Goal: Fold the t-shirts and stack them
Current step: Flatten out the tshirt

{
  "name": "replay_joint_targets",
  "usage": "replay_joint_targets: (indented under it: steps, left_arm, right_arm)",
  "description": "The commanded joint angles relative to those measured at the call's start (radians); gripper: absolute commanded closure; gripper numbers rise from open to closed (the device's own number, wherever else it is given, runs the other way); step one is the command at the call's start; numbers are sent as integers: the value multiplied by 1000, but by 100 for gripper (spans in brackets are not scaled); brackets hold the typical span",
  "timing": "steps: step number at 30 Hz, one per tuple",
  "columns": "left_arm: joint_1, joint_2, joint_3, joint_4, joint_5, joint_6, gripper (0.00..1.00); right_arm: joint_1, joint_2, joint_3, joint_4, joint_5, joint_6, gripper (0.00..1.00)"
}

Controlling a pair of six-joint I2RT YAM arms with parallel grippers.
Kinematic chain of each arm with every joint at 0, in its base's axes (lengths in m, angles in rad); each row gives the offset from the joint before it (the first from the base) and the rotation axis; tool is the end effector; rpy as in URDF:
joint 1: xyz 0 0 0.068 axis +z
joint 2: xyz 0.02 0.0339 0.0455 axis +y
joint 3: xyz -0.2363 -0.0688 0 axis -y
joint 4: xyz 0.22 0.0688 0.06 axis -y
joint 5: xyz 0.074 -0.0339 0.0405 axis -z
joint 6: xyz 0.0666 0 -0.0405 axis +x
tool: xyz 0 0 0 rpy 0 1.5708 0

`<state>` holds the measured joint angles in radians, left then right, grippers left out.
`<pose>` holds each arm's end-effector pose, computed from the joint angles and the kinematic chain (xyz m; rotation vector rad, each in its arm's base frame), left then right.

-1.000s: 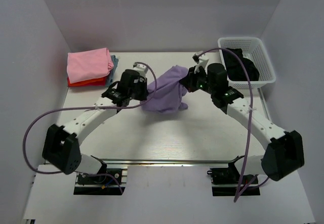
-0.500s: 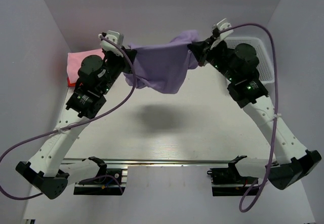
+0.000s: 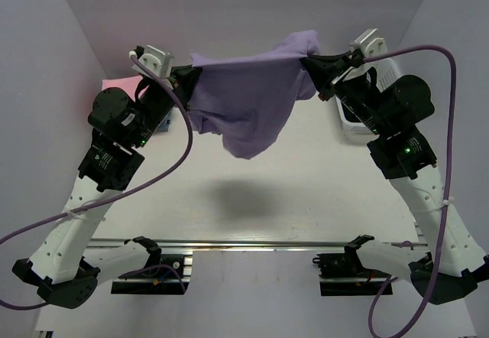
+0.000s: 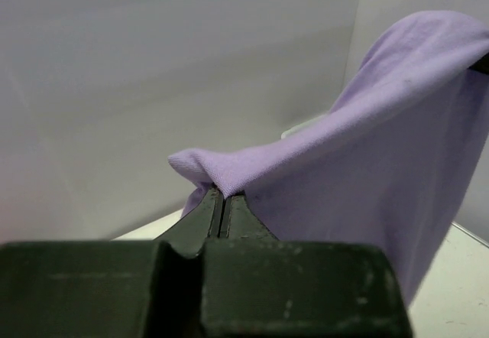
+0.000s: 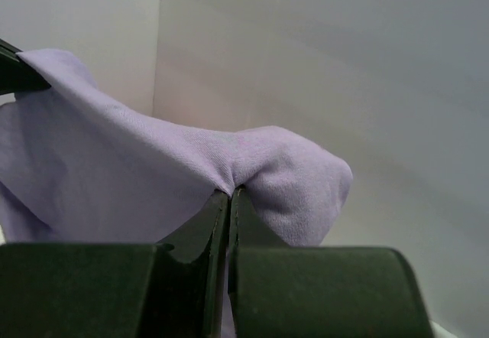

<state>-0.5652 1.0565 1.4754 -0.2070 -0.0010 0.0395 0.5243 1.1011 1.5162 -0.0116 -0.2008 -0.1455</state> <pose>0.1840 -0.1166 0.4931 0.4079 1.3105 -0.4408 0.1823 0.1208 0.5225 -0.5550 1.0499 0.4508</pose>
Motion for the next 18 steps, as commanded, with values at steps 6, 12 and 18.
replay_joint_targets:
  steps: [6, 12, 18]
  left_arm:
    - [22, 42, -19, -17, -149, -21, 100]
    - [22, 172, -219, 55, -269, -139, 100]
    - [53, 452, -270, 75, -448, -245, 100]
  right_arm:
    - [-23, 42, -42, 50, 190, 35, 100]
    - [-33, 216, -240, 102, 334, 181, 100]
    - [-69, 465, -265, 104, 360, 264, 100]
